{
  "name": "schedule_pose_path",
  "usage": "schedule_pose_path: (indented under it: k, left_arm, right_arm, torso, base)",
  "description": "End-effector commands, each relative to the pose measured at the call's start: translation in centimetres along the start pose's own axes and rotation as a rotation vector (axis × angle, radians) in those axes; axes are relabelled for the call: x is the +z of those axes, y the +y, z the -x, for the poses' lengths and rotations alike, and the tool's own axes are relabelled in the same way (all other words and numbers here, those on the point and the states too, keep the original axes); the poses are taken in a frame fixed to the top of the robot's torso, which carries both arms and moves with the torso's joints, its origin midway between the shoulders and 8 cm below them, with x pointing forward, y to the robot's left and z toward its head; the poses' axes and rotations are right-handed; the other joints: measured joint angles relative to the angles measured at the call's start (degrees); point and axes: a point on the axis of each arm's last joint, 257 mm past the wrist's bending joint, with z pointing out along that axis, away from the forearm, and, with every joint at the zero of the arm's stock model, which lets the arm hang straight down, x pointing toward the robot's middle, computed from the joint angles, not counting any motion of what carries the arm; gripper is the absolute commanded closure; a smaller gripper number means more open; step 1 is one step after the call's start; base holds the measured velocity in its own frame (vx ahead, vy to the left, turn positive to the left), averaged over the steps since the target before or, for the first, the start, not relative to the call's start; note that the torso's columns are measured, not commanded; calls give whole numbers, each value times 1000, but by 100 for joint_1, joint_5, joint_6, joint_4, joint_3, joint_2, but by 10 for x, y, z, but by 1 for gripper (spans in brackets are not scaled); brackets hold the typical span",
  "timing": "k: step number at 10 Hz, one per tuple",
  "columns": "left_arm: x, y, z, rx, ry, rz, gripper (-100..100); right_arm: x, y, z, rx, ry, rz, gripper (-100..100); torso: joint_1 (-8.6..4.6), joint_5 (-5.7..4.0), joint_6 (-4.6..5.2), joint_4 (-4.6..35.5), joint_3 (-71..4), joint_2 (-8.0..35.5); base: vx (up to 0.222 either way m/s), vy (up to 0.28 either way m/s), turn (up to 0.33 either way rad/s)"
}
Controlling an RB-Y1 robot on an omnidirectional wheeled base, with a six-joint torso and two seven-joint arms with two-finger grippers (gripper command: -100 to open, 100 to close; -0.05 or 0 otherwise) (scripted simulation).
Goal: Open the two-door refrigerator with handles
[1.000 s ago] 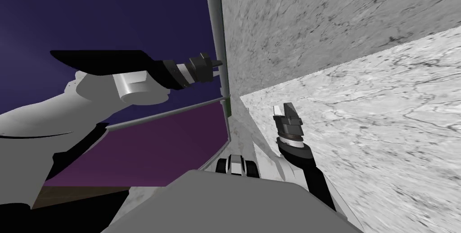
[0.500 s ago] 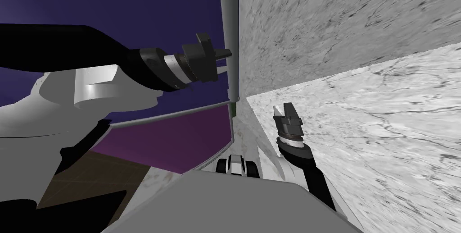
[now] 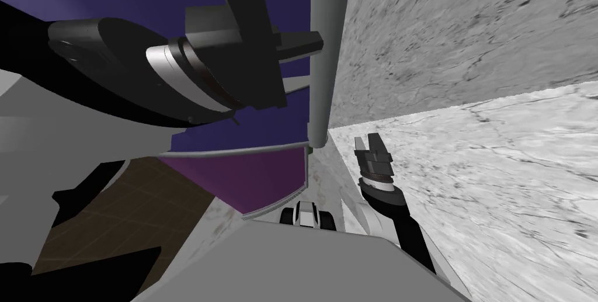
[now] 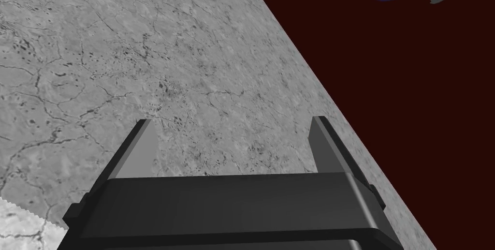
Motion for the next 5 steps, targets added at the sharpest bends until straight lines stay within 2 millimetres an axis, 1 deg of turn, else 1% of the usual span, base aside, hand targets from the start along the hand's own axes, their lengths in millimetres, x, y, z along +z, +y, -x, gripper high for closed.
schedule_pose_path:
  k: [1,2,3,4,5]
  left_arm:
    - [4,-19,-29,-1,56,-38,100]
    - [3,-19,-18,7,36,-46,100]
    - [4,-22,-21,4,44,-54,100]
    - [5,-24,-24,0,52,-62,100]
    - [6,-26,-27,-4,60,-70,100]
  right_arm:
    - [0,0,0,0,0,0,0]
    - [0,0,0,0,0,0,0]
    - [0,0,0,0,0,0,0]
    - [0,0,0,0,0,0,0]
    - [0,0,0,0,0,0,0]
  torso:
    - [-25,-16,20,-4,-5,-7]
    - [-44,-26,23,-19,2,-15]
    - [-46,-26,19,-13,-5,-14]
    - [-30,-23,25,-4,11,16]
    - [-18,-16,33,1,35,40]
  base:
    - [16,-10,35]
    - [4,1,-11]
    - [-99,79,-183]
    - [-218,150,-329]
    - [-289,165,-303]
